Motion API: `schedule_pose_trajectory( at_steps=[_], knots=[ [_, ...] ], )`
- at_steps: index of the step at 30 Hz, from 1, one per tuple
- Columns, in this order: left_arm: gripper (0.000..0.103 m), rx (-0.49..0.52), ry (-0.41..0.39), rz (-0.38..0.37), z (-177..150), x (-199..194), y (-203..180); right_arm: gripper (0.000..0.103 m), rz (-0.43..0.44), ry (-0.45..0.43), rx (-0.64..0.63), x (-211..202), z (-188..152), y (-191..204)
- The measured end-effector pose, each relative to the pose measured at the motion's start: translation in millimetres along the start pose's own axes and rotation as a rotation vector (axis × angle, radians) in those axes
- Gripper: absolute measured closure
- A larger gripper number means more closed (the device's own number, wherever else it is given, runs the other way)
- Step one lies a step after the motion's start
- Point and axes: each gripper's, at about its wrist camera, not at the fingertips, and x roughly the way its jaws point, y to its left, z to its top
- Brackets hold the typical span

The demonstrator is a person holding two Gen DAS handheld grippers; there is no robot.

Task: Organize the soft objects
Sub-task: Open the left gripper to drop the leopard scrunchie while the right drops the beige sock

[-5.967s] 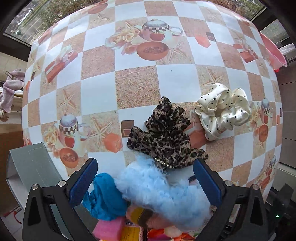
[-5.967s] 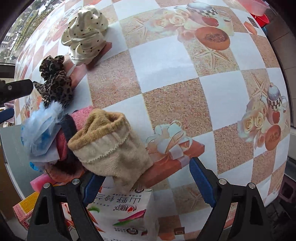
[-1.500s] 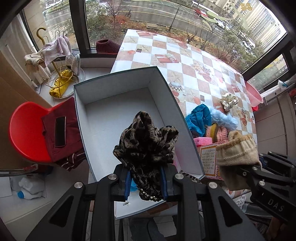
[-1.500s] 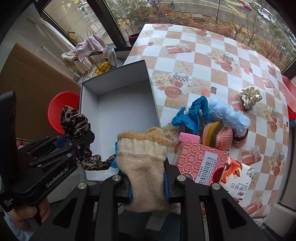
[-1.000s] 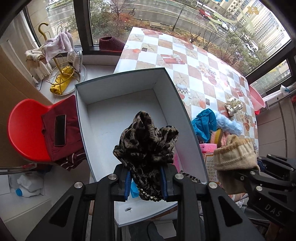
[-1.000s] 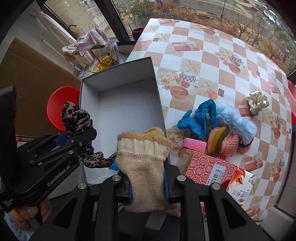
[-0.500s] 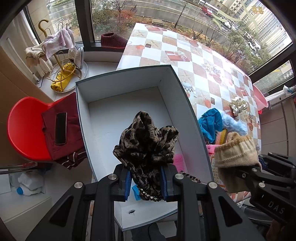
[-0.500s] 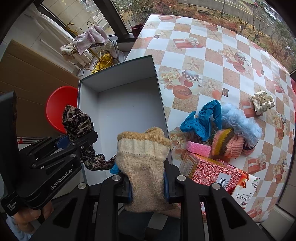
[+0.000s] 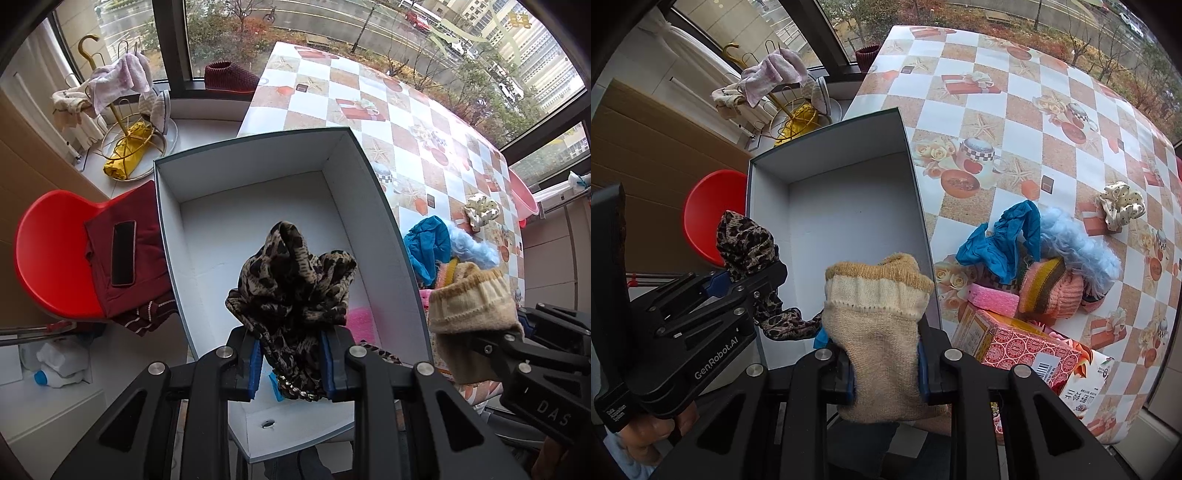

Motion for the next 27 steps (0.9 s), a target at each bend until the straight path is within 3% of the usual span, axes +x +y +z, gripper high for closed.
schedule_pose_trajectory(
  at_steps=[9, 19, 27],
  knots=[
    [0.075, -0.017, -0.011, 0.028, 14, 7, 10, 0.078, 0.006, -0.009, 0.022, 7, 13, 1],
    [0.074, -0.044, -0.044, 0.096, 41, 20, 16, 0.078, -0.002, -0.025, -0.009, 19, 52, 18],
    [0.074, -0.069, -0.023, 0.114, 46, 31, 19, 0.078, 0.003, -0.003, -0.004, 37, 69, 25]
  ],
)
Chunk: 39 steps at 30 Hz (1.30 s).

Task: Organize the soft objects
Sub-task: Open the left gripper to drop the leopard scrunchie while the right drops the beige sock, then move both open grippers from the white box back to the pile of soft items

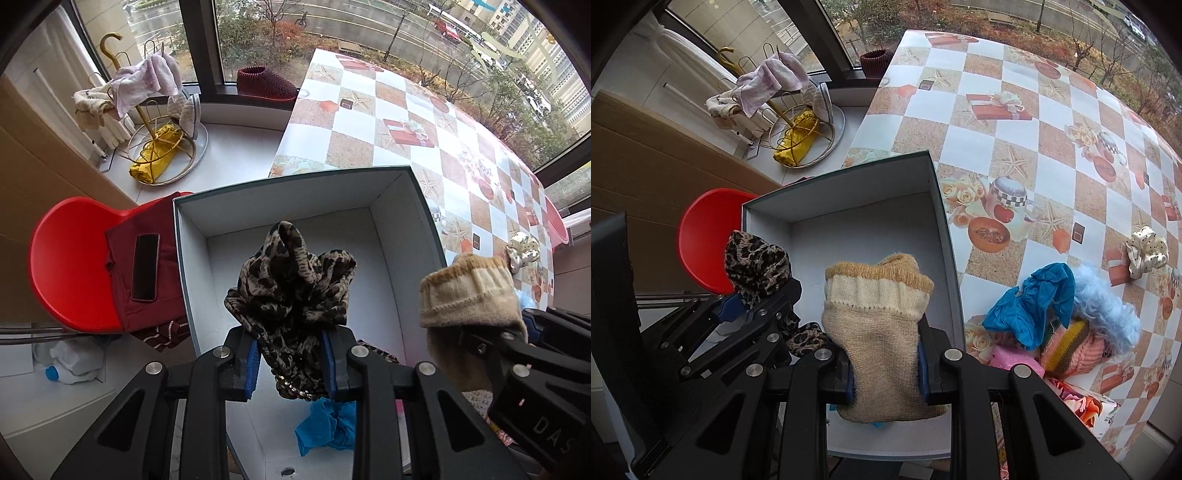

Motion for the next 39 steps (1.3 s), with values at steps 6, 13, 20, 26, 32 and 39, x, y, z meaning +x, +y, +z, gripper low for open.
schedule_pose_trajectory(
  at_steps=[6, 13, 20, 26, 32, 39],
  knots=[
    [0.061, 0.005, 0.009, 0.023, -2, 5, -2, 0.078, 0.0, 0.02, 0.01, 8, 2, -2],
    [0.023, 0.011, -0.004, 0.051, -7, 3, -6, 0.069, 0.022, 0.017, 0.019, 4, 0, -6],
    [0.015, -0.015, 0.022, 0.059, -5, 6, -5, 0.037, -0.001, -0.018, 0.019, -7, -2, -6],
    [0.012, -0.017, 0.017, 0.038, -7, 2, -8, 0.018, -0.021, -0.029, 0.047, -14, -5, -14],
    [0.006, -0.014, 0.022, 0.011, -7, -4, -12, 0.018, -0.013, -0.024, 0.087, -21, -10, -27],
    [0.001, 0.023, 0.021, 0.012, -11, -9, -23, 0.018, 0.004, -0.041, 0.133, -35, -19, -42]
  ],
)
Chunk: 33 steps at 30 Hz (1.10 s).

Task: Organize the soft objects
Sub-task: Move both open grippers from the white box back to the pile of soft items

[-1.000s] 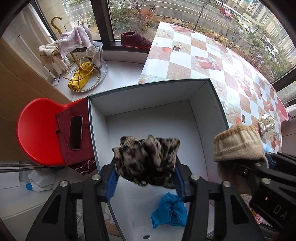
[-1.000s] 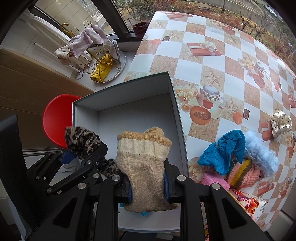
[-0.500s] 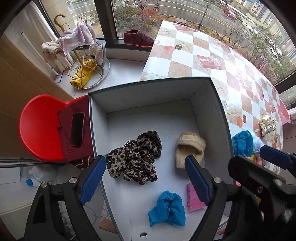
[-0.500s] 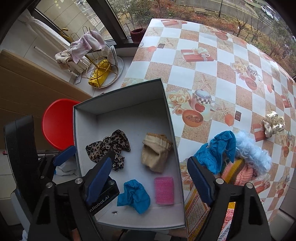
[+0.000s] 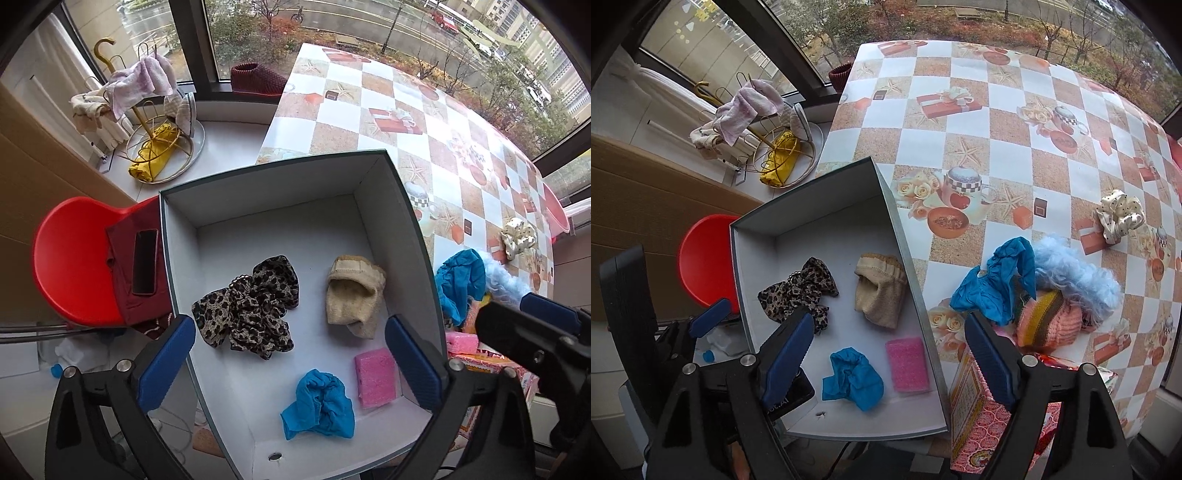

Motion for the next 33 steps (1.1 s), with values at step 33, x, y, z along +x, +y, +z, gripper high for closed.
schedule_pose_trajectory(
  at_steps=[33],
  knots=[
    [0.0, 0.24, 0.092, -0.017, 17, 2, -141, 0.018, -0.151, 0.103, 0.169, 30, -6, -218]
  ],
)
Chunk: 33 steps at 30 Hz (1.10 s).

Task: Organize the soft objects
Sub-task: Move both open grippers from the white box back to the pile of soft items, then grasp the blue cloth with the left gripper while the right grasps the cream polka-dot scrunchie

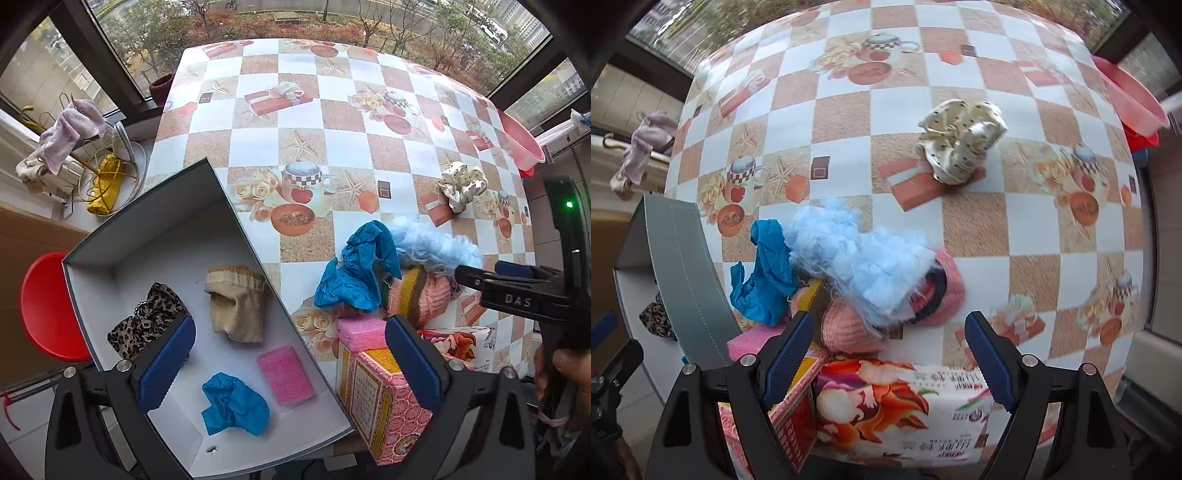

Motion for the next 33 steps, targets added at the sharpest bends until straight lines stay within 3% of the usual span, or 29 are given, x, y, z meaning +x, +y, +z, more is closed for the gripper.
schedule_pose_trajectory(
  at_steps=[7, 11, 19, 27, 33],
  knots=[
    [0.0, 0.092, 0.041, 0.104, 17, 19, -32, 0.018, -0.055, 0.038, -0.189, 47, 32, 33],
    [0.0, 0.12, 0.092, 0.11, 31, 38, -52, 0.018, -0.102, 0.073, -0.243, 74, 42, 35],
    [0.0, 0.141, 0.205, 0.118, 60, 86, -83, 0.018, -0.005, 0.057, 0.035, 80, 49, -49],
    [0.0, 0.128, 0.311, 0.144, 72, 124, -90, 0.018, -0.03, 0.075, 0.269, 77, 22, -155],
    [0.0, 0.114, 0.353, 0.15, 74, 140, -89, 0.018, 0.082, -0.025, 0.316, 52, 10, -177]
  ],
)
